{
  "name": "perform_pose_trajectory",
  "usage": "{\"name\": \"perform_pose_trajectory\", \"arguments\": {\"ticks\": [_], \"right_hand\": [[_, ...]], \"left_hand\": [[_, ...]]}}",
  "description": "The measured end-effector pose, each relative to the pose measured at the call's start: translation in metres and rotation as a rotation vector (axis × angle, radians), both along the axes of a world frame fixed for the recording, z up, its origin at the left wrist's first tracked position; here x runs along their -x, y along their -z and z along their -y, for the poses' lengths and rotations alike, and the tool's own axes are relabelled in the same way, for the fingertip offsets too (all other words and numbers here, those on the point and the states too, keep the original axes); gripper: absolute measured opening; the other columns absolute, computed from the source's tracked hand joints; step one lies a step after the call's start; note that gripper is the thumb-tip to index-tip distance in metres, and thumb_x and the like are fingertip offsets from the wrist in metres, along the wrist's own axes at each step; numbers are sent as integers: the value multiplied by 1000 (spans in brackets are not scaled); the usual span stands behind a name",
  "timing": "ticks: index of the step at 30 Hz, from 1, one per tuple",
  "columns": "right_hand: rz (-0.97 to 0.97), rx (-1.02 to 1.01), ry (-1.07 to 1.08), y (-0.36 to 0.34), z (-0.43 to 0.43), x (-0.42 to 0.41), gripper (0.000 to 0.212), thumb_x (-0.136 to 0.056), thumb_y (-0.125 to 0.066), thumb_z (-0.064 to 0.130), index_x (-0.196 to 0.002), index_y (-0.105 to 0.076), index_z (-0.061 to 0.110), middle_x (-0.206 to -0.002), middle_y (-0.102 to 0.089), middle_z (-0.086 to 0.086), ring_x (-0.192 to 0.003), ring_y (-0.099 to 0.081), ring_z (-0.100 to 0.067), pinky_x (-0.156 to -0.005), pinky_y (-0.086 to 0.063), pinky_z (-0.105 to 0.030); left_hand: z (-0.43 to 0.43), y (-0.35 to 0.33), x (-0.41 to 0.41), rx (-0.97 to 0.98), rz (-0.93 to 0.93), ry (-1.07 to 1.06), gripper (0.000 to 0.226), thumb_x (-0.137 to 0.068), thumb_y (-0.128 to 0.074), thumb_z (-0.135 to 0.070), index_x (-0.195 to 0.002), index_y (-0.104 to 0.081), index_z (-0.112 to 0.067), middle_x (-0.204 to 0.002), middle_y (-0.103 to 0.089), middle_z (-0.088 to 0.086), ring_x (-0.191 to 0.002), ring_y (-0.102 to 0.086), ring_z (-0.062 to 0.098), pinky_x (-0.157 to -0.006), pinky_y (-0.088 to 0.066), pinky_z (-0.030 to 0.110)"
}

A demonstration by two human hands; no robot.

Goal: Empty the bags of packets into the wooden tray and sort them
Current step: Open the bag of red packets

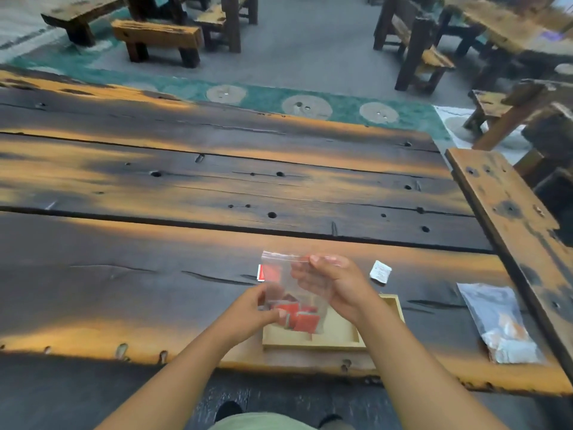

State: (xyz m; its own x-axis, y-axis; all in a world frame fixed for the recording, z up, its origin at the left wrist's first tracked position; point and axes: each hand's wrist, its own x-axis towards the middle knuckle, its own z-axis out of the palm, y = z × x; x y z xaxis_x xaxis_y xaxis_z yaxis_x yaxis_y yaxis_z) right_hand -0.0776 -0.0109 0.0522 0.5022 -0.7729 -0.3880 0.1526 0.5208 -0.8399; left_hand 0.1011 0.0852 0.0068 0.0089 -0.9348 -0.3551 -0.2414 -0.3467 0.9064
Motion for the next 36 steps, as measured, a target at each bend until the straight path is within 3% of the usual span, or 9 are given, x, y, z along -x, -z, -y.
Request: {"name": "perform_pose_trajectory", "arguments": {"ticks": [4,9,14,18,20,23,26,31,36], "right_hand": [[5,6,-37,-8,-3,-3,16,-95,-57,11,-98,-70,3,-98,-76,-15,-91,-75,-27,-80,-59,-35],[8,57,-61,-19,-1,0,15,-96,-56,5,-100,-68,-3,-91,-74,-15,-88,-74,-28,-74,-59,-34],[-46,96,-30,-16,-1,8,11,-93,-60,4,-95,-70,0,-90,-73,-13,-89,-71,-26,-83,-57,-41],[-187,177,40,-5,-2,11,11,-91,-65,8,-93,-74,1,-97,-74,-18,-94,-69,-26,-88,-55,-42],[-265,205,95,-1,-4,11,14,-91,-68,12,-99,-73,1,-106,-72,-21,-96,-67,-24,-86,-54,-38],[-427,236,248,5,-8,12,21,-90,-70,18,-110,-65,14,-108,-68,-4,-95,-65,-15,-74,-50,-25],[-513,194,381,10,-10,13,16,-92,-67,24,-97,-57,13,-101,-67,-8,-86,-66,-18,-74,-52,-30],[-461,10,1,-2,-23,7,40,-97,-55,46,-83,-62,9,-65,-61,-6,-52,-57,-17,-50,-42,-26],[-523,8,-24,2,-25,1,39,-97,-54,36,-106,-72,2,-57,-56,-1,-47,-51,-14,-45,-39,-23]], "left_hand": [[7,-26,-12,143,-50,-128,30,-86,-75,-18,-114,-67,-24,-110,-73,-8,-103,-67,2,-92,-53,24],[19,-56,-12,311,-77,-198,9,-88,-72,-10,-97,-70,-12,-96,-74,6,-87,-70,14,-74,-56,25],[29,-61,-3,297,64,-98,8,-87,-73,-11,-84,-68,-18,-83,-72,2,-81,-69,16,-72,-56,31],[29,-56,8,250,3,-126,7,-89,-70,-8,-82,-68,-10,-75,-72,8,-71,-69,23,-72,-57,41],[25,-51,13,222,-43,-162,8,-90,-68,-10,-83,-65,-10,-75,-72,10,-72,-71,31,-70,-58,49],[18,-42,20,205,-54,-194,17,-90,-68,-11,-77,-65,-21,-82,-73,7,-76,-73,27,-71,-61,53],[13,-34,26,225,-8,-230,20,-89,-68,-11,-75,-65,-25,-95,-75,-3,-82,-73,29,-75,-60,52],[10,-31,40,272,50,-225,18,-89,-65,-7,-77,-61,-20,-105,-72,-19,-87,-68,17,-71,-56,25],[8,-21,50,260,75,-201,23,-88,-66,-12,-74,-59,-30,-95,-71,-15,-77,-62,13,-72,-56,37]]}}
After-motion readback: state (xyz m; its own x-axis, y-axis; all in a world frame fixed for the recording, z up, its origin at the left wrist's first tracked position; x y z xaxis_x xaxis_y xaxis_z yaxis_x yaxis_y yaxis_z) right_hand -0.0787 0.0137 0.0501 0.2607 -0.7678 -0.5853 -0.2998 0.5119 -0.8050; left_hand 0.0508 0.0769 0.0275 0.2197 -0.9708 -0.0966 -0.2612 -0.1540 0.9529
